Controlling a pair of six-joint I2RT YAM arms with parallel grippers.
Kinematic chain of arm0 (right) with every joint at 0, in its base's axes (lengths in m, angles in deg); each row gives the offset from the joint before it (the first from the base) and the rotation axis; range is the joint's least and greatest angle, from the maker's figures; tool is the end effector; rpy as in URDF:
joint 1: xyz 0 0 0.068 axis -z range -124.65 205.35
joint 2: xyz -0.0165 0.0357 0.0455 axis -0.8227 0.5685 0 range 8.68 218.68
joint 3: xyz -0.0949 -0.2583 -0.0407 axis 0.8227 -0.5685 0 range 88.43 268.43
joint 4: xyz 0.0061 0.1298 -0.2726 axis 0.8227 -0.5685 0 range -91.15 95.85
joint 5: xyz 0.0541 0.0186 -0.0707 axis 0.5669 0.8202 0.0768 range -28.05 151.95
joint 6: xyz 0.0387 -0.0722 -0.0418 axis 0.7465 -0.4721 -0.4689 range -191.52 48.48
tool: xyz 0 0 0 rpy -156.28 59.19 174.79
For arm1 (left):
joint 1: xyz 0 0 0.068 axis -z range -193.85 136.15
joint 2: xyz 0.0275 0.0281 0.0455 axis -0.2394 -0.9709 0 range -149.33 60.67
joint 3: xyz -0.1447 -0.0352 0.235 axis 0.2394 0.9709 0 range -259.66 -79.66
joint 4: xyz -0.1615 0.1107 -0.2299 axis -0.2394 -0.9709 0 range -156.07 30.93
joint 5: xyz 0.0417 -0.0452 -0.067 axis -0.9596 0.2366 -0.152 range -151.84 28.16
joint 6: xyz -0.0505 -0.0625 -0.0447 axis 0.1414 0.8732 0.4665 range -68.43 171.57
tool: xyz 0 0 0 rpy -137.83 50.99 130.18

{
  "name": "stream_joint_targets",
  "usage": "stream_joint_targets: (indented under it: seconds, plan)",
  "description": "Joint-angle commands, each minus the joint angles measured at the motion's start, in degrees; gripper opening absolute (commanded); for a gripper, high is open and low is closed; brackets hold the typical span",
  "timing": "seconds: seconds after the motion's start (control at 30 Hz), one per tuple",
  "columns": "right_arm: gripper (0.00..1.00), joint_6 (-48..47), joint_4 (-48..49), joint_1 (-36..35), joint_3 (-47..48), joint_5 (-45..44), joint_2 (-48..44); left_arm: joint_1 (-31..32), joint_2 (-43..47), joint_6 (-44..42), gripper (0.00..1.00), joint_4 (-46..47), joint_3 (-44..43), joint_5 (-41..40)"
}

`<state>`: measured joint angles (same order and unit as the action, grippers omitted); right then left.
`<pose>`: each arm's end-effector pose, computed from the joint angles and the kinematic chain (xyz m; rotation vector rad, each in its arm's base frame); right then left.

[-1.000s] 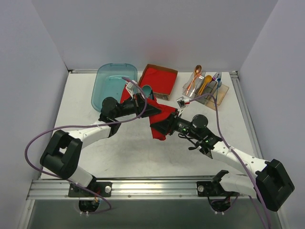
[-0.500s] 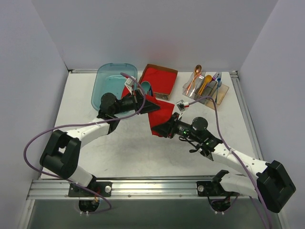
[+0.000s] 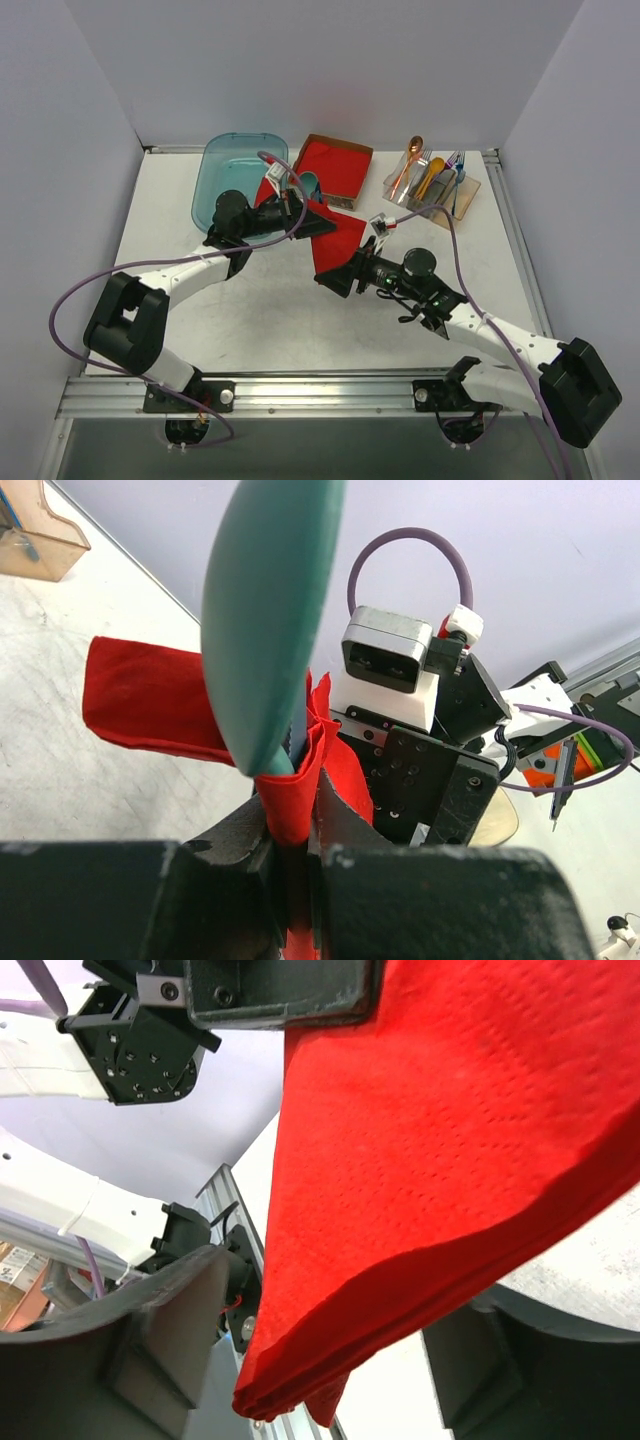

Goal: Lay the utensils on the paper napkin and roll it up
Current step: Roll the napkin.

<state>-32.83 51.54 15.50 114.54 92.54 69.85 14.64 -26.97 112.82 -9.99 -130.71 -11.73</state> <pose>0.2055 0.2262 0.2602 -0.5133 1.5055 1.4725 0.3211 -0.2464 0.2869 0.4137 1.6801 -1.8095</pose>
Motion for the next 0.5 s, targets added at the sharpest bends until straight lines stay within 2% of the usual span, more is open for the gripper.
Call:
stream_joint_targets:
  seconds: [0.0, 0.03, 0.07, 0.23, 0.27, 0.37, 0.43, 0.47]
  plan:
    - [0.71, -1.4, 3.1, -0.7, -0.2, 1.8, -0.5, -0.3, 1.9, -0.5, 0.03, 0.4, -3.6, -0.4]
    - [0.67, -1.3, 3.3, -0.7, -0.2, 1.9, -0.1, -0.3, 1.8, -0.4, 0.03, 0.2, -3.9, -0.5]
    - [0.58, -1.6, 3.4, -0.8, -0.2, 1.9, 0.0, -0.3, 1.7, -0.3, 0.02, 0.4, -4.0, -0.4]
    - [0.37, -2.6, 3.4, -1.3, -0.2, 1.9, 0.6, -0.3, 1.3, 0.2, 0.02, 0.4, -3.8, -1.0]
    - [0.27, -2.7, 3.1, -1.2, -0.2, 1.9, 0.6, -0.3, 1.2, 0.2, 0.02, 0.5, -3.9, -1.1]
    - [0.16, -3.1, 2.2, -1.2, -0.1, 1.3, 0.6, -0.2, 0.8, 0.4, 0.02, 0.8, -3.8, -1.1]
    - [0.22, -3.1, 1.9, -1.2, -0.1, 1.1, 0.5, -0.3, 0.8, 0.4, 0.02, 0.7, -3.6, -1.2]
    - [0.49, -2.9, 1.8, -1.1, -0.4, 0.6, 0.3, -0.3, 0.8, 0.1, 0.02, 0.6, -3.5, -1.3]
